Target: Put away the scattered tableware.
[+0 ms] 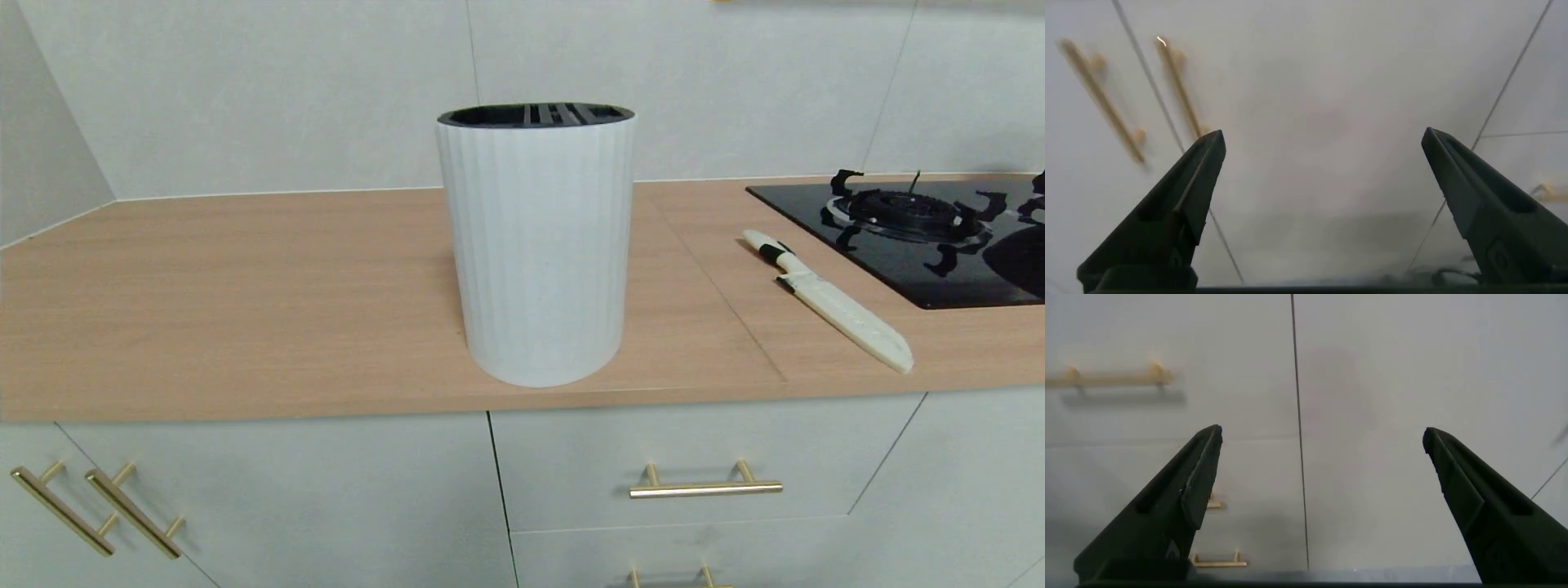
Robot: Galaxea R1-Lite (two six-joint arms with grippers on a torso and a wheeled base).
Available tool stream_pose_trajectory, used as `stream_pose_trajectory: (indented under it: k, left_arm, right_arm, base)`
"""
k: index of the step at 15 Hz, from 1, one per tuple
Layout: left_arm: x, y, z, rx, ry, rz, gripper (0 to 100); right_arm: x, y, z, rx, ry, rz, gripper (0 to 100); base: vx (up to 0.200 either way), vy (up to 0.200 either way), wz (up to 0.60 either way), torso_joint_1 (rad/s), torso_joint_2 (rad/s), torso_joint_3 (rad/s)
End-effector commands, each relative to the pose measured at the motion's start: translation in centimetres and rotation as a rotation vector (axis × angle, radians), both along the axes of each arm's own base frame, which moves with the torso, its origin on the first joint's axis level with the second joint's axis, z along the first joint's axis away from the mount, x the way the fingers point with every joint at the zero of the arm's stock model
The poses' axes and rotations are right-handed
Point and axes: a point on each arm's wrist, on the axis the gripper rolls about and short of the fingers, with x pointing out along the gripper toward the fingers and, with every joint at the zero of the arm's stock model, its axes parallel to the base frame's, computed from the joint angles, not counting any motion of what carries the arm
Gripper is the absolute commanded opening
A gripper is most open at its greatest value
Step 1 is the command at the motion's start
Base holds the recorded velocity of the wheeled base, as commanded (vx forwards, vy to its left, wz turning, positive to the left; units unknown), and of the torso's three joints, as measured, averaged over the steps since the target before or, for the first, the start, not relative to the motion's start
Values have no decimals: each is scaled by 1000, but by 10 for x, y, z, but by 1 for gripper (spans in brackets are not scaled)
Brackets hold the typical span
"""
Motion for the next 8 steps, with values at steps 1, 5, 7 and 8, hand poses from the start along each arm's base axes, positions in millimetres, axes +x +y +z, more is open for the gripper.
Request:
stream_pose_trajectory:
  k: [1, 5, 7, 8]
  left_arm:
    - [0, 0, 0, 0, 1, 0, 100]
    - [0, 0, 0, 0, 1, 1, 100]
    - [0, 0, 0, 0, 1, 1, 100]
    - [0, 0, 0, 0, 1, 0, 100]
  right_arm:
    - [0, 0, 0, 0, 1, 2, 100]
    - [0, 0, 0, 0, 1, 0, 100]
    - [0, 0, 0, 0, 1, 0, 100]
    - [0, 0, 0, 0, 1, 0, 100]
  base:
    - [0, 0, 0, 168, -466, -295]
    - [0, 0, 0, 184, -470, -295]
    - [0, 0, 0, 195, -476, -293]
    - [0, 0, 0, 203, -471, -290]
